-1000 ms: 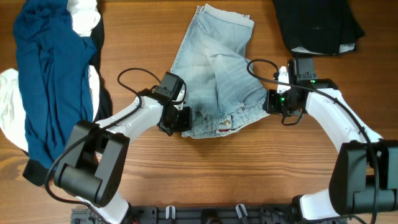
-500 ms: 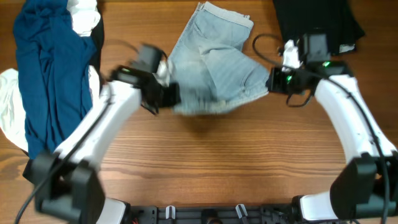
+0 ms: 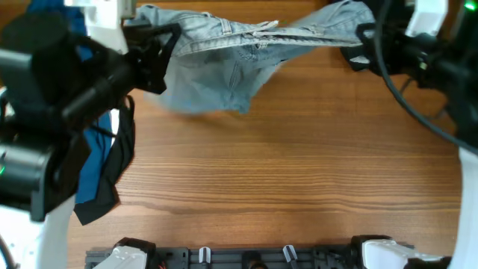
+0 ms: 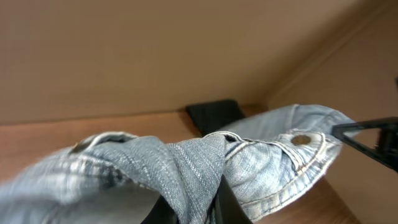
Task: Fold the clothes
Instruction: 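Lift the shorts by the waistband with both grippers and lay them flat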
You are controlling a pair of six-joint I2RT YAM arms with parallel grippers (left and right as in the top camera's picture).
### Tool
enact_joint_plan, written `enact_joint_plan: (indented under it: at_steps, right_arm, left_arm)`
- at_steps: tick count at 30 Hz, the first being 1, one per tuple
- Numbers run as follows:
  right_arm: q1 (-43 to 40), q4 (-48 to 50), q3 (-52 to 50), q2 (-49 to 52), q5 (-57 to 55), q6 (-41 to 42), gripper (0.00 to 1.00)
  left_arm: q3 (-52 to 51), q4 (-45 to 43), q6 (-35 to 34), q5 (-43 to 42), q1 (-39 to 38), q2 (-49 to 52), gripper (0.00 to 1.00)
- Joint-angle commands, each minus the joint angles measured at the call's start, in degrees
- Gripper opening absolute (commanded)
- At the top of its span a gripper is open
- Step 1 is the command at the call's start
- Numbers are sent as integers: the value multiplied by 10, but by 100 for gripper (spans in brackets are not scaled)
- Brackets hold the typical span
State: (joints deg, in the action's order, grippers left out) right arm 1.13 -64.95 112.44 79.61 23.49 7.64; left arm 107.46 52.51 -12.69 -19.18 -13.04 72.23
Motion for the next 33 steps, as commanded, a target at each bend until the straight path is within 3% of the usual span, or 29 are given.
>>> enact_joint_plan:
  at_steps: [1, 11, 20, 26, 33]
  right_arm:
    - [-49, -28, 49, -33, -143, -14, 4]
    - [-76, -132, 79, -140, -148, -11, 4]
    - [-76, -235, 103, -193, -180, 0, 4]
    - [-76, -263, 129, -185, -192, -16, 4]
    - [-76, -271, 127, -65, -157, -50, 4]
  left_arm:
    - [24, -29, 7, 88, 23, -45, 4]
    - [24, -18, -13, 81, 23, -113, 4]
    - [24, 137, -12, 130, 23, -163, 4]
    - [24, 208, -32, 215, 23, -146, 4]
    - [24, 211, -31, 238, 23, -52, 4]
